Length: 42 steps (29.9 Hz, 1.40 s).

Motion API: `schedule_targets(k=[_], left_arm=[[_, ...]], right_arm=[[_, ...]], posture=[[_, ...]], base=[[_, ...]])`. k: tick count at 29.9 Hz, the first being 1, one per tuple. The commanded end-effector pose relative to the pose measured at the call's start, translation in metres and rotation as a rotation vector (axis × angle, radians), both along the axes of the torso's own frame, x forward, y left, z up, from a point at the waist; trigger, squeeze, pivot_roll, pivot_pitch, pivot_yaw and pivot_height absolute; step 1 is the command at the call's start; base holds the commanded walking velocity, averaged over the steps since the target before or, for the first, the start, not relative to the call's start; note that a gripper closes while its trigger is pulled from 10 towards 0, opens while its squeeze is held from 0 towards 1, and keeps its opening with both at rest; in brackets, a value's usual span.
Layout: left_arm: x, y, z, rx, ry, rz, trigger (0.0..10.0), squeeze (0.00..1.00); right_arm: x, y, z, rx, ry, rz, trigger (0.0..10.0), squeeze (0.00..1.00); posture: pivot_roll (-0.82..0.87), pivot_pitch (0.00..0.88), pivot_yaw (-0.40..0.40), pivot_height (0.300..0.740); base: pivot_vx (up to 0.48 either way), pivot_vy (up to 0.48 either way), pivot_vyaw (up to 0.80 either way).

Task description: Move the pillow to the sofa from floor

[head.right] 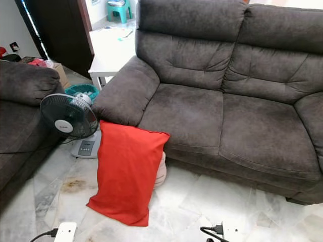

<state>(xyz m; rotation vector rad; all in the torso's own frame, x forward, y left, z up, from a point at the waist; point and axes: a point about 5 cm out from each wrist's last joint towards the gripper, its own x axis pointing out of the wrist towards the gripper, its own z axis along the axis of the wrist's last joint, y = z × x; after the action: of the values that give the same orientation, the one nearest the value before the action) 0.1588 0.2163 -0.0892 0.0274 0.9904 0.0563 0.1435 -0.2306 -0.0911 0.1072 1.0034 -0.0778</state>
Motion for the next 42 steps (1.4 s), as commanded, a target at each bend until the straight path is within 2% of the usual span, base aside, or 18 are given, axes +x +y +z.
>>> schedule_targets(k=[1,27,38,42], left_arm=[[-0.0064,-0.0002,-0.003,-0.005,0.034,0.001,10.0,0.0],[-0.0075,-0.0004,-0.0036,-0.021,0.043,0.005,10.0,0.0],[-0.0075,-0.0009,-0.0036,-0.027,0.042,0.005,10.0,0.0],[-0.0074,-0.0012,-0.0036,-0.029,0.041,0.006,10.0,0.0]], right_arm=[[-0.0035,-0.0018,-0.001,0.002,0.013,-0.016,10.0,0.0],[-0.0042,-0.0015,-0.0014,0.013,0.008,-0.041,10.0,0.0],[-0.0047,-0.0021,-0.0015,0.007,0.015,-0.041,10.0,0.0],[-0.0046,-0.0018,-0.0015,0.015,0.013,-0.045,10.0,0.0]], posture=[[0.07,0.011,-0.028,0.74],[0.07,0.015,-0.027,0.74],[0.07,0.015,-0.028,0.74],[0.07,0.014,-0.028,0.74]], base=[[0.0,0.0,0.0],[0.0,0.0,0.0],[0.271,0.0,0.0],[0.296,0.0,-0.79]])
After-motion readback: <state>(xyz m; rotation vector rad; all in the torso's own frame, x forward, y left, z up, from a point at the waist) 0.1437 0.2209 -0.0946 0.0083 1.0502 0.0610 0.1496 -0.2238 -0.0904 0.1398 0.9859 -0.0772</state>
